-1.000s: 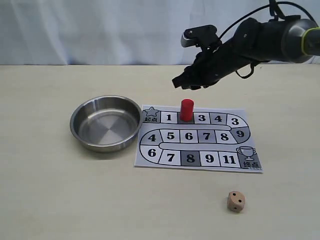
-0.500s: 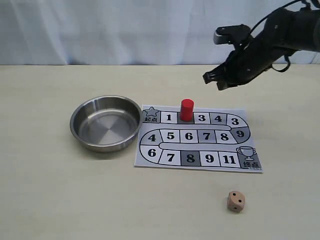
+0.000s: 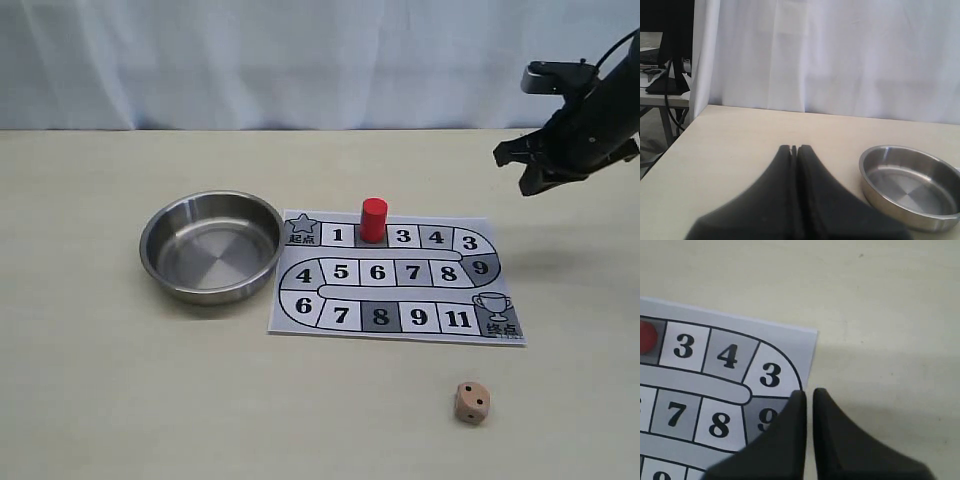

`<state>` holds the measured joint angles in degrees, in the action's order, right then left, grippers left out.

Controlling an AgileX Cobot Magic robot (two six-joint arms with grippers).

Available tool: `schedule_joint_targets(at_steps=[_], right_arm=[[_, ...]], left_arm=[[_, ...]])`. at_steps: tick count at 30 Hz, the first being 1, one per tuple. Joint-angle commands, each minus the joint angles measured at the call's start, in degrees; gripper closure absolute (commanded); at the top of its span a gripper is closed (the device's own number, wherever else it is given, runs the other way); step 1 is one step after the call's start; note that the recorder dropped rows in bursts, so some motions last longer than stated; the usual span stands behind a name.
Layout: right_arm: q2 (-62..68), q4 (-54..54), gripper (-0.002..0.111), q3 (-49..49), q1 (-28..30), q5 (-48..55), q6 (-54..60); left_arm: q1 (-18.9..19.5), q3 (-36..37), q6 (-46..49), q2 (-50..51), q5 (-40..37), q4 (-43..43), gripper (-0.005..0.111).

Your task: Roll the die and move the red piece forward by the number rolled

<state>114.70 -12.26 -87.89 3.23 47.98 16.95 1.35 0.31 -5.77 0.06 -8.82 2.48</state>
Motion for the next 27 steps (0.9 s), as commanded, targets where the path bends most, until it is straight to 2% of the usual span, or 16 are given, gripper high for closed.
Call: schedule_joint_targets(at_steps=[1, 15, 21, 27], right_arm=[[-2.3, 2.4, 0.104, 1.2, 0.6, 0.6, -0.2], [-19.1, 2.9, 0.104, 12.9, 0.6, 0.1, -1.3], [-31.3, 2.9, 0.104, 18.7, 0.6, 0.0, -1.2], [-51.9, 2.0, 0.104, 23.3, 0.6, 0.3, -1.2]], left_arm=[[0.0, -0.3, 0.0, -0.1, 0.7, 0.1, 0.107], [0.0, -0.3, 0.0, -0.1, 0.7, 0.1, 0.107], [0.0, -0.3, 0.0, -0.1, 0.7, 0.1, 0.107], [0.0, -0.3, 0.0, -0.1, 0.6, 0.1, 0.107]])
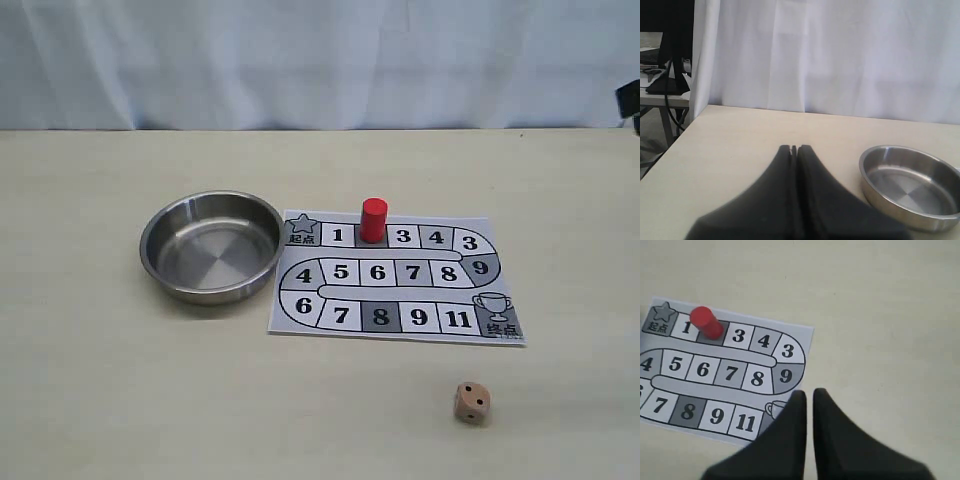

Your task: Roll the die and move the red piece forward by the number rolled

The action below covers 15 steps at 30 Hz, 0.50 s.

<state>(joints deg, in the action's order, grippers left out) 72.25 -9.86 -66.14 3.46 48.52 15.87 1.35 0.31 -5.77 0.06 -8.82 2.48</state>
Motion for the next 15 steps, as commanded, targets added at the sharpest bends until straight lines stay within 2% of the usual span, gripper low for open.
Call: schedule_joint_targets(at_steps=[1, 8, 15], right_arm=[[-14.3, -1.3, 0.104, 1.8, 0.4, -0.3, -0.1], [-40.3, -4.4, 0.104, 1.8, 0.4, 3.1, -0.1], [-57.4, -6.1, 0.104, 1.8, 0.4, 6.2, -0.1]], left_arm=[[0.0, -0.3, 0.0, -0.1, 0.6, 0.1, 0.107], [0.0, -0.3, 0.0, -0.1, 0.6, 0.1, 0.107], [0.0, -0.3, 0.0, -0.1, 0.6, 0.1, 0.107]])
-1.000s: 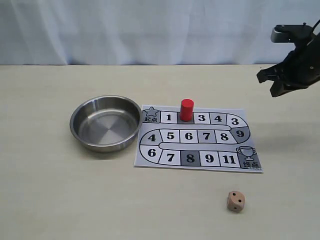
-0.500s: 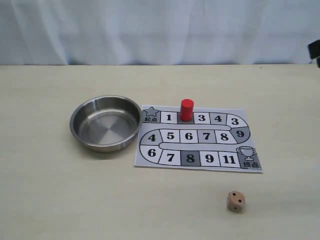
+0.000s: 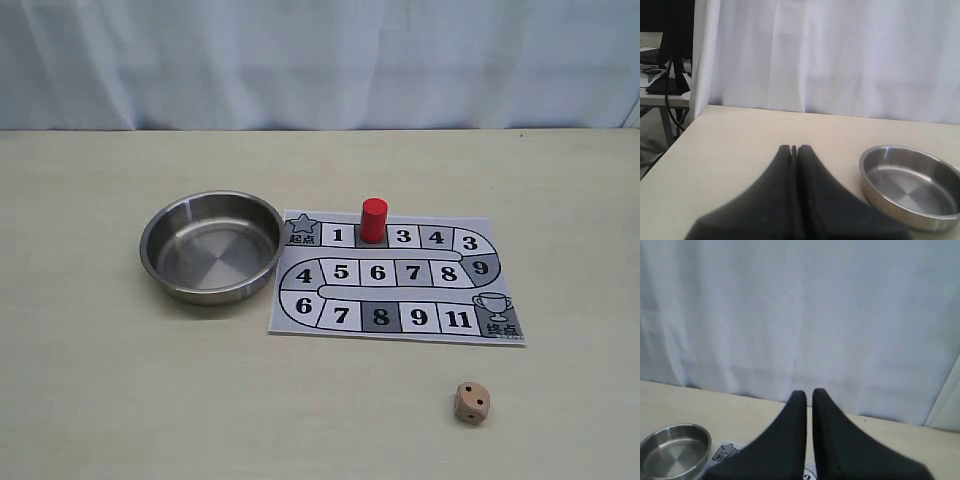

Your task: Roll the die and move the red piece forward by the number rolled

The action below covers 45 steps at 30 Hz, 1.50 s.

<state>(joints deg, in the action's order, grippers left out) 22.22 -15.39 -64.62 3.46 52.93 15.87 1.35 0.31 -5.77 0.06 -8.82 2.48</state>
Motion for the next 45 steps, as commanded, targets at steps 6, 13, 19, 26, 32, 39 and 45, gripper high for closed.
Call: schedule_joint_targets(at_steps=[6, 13, 19, 26, 32, 39, 45], right_arm=[[-17.1, -0.7, 0.104, 0.3, 0.4, 2.0, -0.1], [-22.2, -1.9, 0.104, 0.3, 0.4, 2.9, -0.1], [-22.2, -2.5, 0.104, 0.4, 0.4, 4.1, -0.1], [-22.2, -3.2, 0.104, 0.4, -3.8, 4.6, 1.4], [-22.2, -3.1, 0.104, 5.6, -3.8, -0.5, 4.9], [-22.2, -3.1, 0.104, 20.2, -3.8, -13.1, 5.5], [-22.2, -3.0, 0.104, 34.8, -3.8, -27.4, 5.9]], left_arm=[[0.0, -0.3, 0.0, -0.1, 0.7, 0.1, 0.107], [0.0, -0.3, 0.0, -0.1, 0.7, 0.1, 0.107], [0.0, -0.3, 0.0, -0.1, 0.7, 0.1, 0.107], [0.0, -0.3, 0.0, -0.1, 0.5, 0.1, 0.107], [0.0, -0.3, 0.0, -0.1, 0.5, 0.1, 0.107], [0.0, -0.3, 0.0, -0.1, 0.5, 0.1, 0.107], [0.0, -0.3, 0.0, -0.1, 0.5, 0.1, 0.107]])
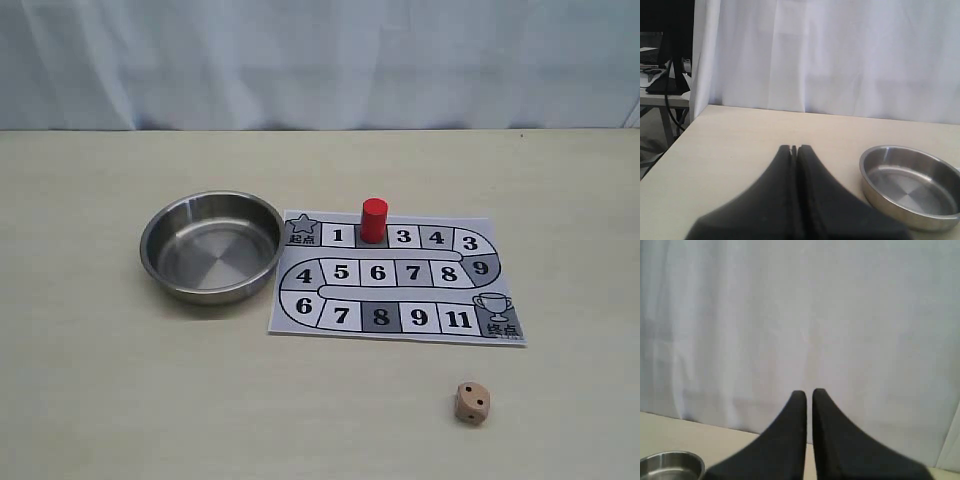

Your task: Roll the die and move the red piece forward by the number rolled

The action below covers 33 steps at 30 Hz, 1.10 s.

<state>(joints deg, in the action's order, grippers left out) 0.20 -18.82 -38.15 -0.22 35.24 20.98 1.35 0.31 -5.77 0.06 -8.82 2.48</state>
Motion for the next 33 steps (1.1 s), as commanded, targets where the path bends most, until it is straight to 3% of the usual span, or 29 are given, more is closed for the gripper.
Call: schedule_joint_targets(at_steps=[1, 10, 19, 33], right_arm=[[-0.2, 0.4, 0.104, 10.6, -0.1, -11.3, 0.8], [-0.2, -3.3, 0.104, 24.8, -0.1, -22.4, -1.2], [-0.2, -2.7, 0.104, 35.4, -0.1, -34.6, 8.4], [-0.2, -2.7, 0.104, 38.1, -0.1, -33.9, 11.5]], left_arm=[[0.0, -0.3, 0.0, -0.1, 0.5, 0.1, 0.107], [0.0, -0.3, 0.0, -0.1, 0.7, 0.1, 0.107], [0.0, -0.3, 0.0, -0.1, 0.7, 0.1, 0.107], [0.0, -0.3, 0.0, -0.1, 0.5, 0.1, 0.107]])
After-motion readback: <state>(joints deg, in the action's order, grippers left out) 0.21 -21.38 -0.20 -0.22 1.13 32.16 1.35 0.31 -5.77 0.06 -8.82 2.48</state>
